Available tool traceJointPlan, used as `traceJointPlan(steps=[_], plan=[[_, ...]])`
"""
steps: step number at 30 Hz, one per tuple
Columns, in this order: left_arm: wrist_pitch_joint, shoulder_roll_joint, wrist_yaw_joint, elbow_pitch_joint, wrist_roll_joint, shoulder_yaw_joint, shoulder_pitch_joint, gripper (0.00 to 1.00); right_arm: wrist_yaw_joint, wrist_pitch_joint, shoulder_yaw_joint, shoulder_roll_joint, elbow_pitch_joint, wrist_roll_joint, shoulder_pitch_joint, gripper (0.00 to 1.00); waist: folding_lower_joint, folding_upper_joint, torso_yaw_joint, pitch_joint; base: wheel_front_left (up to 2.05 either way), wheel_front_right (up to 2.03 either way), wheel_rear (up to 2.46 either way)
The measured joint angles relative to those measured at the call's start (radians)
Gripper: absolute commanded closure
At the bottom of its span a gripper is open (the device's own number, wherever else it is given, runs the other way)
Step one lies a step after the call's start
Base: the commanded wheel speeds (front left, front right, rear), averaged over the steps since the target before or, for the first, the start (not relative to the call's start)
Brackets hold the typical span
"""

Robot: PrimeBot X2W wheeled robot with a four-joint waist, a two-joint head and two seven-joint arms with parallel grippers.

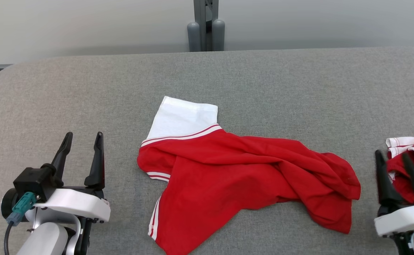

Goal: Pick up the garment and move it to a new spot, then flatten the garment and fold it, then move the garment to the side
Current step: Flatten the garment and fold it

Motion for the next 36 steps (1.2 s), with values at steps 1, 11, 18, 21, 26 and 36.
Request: traceJointPlan(steps=[1,11,18,21,26,36], plan=[[0.000,0.002,0.004,-0.004,0.000,0.004,0.001,0.00,0.000,-0.006,-0.021,0.004,-0.023,-0.010,-0.001,0.00,0.0000,0.0000,-0.001,-0.004,0.00,0.00,0.00],[0.005,0.028,0.034,-0.088,0.003,0.017,0.015,0.00,0.000,0.040,0.028,0.030,-0.201,-0.120,-0.023,0.00,0.0000,0.0000,0.003,-0.036,0.00,0.00,0.00],[0.003,0.028,0.046,-0.127,0.004,0.018,0.040,0.00,0.000,0.061,0.096,0.043,-0.209,-0.147,0.046,0.00,0.0000,0.0000,0.019,-0.049,0.00,0.00,0.00],[0.000,0.030,0.047,-0.126,0.005,0.021,0.053,0.00,0.000,0.065,0.101,0.045,-0.202,-0.149,0.081,0.00,0.0000,0.0000,0.021,-0.056,0.00,0.00,0.00],[0.004,0.041,0.051,-0.124,0.014,0.016,0.059,0.00,0.000,0.067,0.085,0.049,-0.198,-0.147,0.111,0.00,0.0000,0.0000,0.019,-0.066,0.00,0.00,0.00],[0.035,0.054,0.059,-0.129,0.017,0.002,0.064,0.00,0.000,0.065,0.048,0.049,-0.204,-0.138,0.118,0.00,0.0000,0.0000,0.016,-0.071,0.00,0.00,0.00]])
